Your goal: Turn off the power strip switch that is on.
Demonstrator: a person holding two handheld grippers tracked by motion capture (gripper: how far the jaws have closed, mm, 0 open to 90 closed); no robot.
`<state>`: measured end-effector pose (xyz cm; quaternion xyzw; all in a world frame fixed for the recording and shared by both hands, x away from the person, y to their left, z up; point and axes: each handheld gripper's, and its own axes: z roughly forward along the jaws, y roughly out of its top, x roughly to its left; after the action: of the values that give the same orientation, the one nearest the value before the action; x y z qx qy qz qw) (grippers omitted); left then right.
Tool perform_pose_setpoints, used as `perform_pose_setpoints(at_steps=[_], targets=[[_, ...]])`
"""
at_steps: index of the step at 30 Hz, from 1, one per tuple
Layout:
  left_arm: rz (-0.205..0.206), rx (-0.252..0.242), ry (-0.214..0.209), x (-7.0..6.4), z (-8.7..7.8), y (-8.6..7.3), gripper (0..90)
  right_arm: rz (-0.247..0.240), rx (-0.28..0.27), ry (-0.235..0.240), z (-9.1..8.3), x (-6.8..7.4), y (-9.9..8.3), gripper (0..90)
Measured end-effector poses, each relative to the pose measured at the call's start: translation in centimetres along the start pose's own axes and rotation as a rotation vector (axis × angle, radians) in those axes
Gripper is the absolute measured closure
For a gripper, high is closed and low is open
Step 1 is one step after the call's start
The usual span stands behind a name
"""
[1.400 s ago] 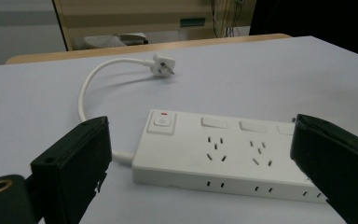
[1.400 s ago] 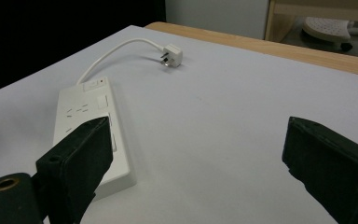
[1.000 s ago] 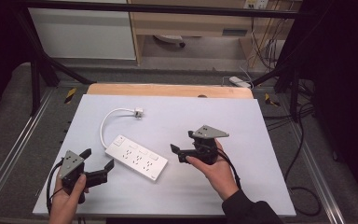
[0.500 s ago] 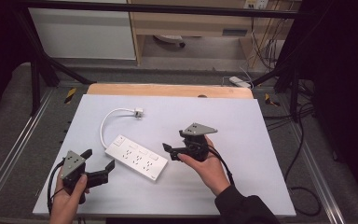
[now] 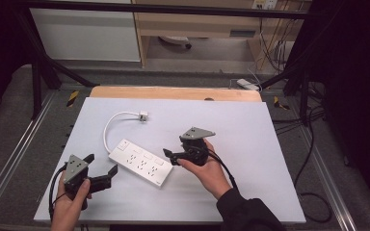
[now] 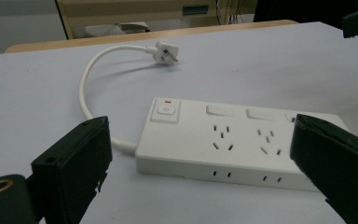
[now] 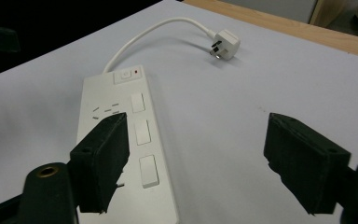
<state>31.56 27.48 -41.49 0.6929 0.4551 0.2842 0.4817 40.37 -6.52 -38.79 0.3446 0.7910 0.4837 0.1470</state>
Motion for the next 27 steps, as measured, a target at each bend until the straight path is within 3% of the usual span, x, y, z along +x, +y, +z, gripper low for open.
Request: perform_pose_setpoints(at_steps=[5,9,16,24,27], targets=[[-0.005,-0.002,0.003,0.0,0.0,0.0,5.6,-0.004,0.004,0.022,0.4,0.3,-0.1,33.5],[0.009,0.007,0.000,0.0,0.0,0.0,5.6,-0.011,0.009,0.047,0.8,0.4,-0.2,44.2],[0.007,0.008,-0.002,-0.1,0.0,0.0,5.6,-0.041,0.028,0.064,1.2,0.7,-0.4,67.5],[0.003,0.002,0.009,0.0,0.0,0.0,5.2,-0.062,0.056,0.102,1.8,0.7,-0.7,87.6],[0.001,-0.002,0.012,0.1,-0.1,0.1,4.9,-0.080,0.058,0.106,1.9,0.8,-0.8,90.0]])
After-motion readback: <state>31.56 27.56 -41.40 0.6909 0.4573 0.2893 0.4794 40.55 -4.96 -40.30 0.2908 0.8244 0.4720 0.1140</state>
